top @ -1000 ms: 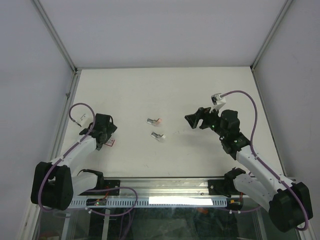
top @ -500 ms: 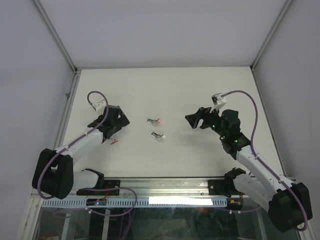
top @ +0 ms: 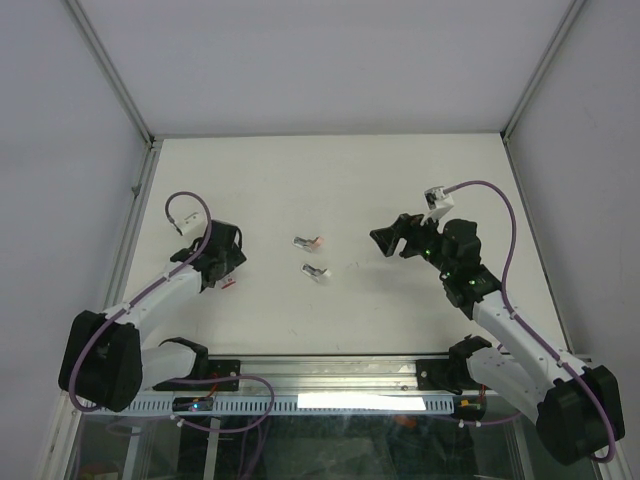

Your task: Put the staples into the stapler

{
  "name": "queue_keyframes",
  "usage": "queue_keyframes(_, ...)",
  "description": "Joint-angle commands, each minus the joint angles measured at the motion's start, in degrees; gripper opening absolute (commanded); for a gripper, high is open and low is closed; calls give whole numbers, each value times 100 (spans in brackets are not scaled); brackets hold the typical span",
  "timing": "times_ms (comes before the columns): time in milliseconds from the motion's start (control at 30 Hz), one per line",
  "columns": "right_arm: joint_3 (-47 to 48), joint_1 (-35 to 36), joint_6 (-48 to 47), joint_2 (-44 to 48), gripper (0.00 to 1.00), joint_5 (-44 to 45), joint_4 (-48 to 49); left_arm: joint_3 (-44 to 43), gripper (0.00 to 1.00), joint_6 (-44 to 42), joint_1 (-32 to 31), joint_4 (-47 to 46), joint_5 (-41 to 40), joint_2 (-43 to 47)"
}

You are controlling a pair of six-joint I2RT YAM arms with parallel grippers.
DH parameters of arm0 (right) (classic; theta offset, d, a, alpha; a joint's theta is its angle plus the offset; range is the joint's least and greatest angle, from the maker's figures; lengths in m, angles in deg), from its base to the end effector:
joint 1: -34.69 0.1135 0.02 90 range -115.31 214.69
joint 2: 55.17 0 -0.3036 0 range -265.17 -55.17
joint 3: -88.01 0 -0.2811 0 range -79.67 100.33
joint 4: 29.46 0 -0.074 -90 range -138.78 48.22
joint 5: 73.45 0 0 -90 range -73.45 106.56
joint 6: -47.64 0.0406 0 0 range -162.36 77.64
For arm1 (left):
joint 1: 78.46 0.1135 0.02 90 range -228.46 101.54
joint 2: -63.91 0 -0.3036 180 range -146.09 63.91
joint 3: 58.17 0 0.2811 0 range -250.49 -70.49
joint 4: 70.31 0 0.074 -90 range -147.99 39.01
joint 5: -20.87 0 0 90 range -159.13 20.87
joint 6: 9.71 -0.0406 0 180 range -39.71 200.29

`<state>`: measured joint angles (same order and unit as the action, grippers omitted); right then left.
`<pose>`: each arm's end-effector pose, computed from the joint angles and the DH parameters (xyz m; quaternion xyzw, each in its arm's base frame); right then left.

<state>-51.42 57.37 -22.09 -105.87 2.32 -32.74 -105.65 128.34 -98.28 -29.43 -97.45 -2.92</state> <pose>0.1942 0.0920 0.2727 -0.0931 0.7770 0.3156 0.5367 0.2137 -0.0566 0.2042 -0.2895 0.8935 0.0571 0.3386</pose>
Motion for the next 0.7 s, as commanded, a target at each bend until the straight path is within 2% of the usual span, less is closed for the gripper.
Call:
queue_keyframes(0, 61, -39, 134, 174, 79, 121, 150, -51, 70, 111, 21, 138, -380, -259)
queue_keyframes(500, 31, -39, 181, 268, 79, 134, 70, -8, 50, -165, 55, -65, 61, -727)
queue_keyframes(667, -2, -42, 181, 345, 79, 142, 67, -21, 50, -285, 108, -105, 209, -907)
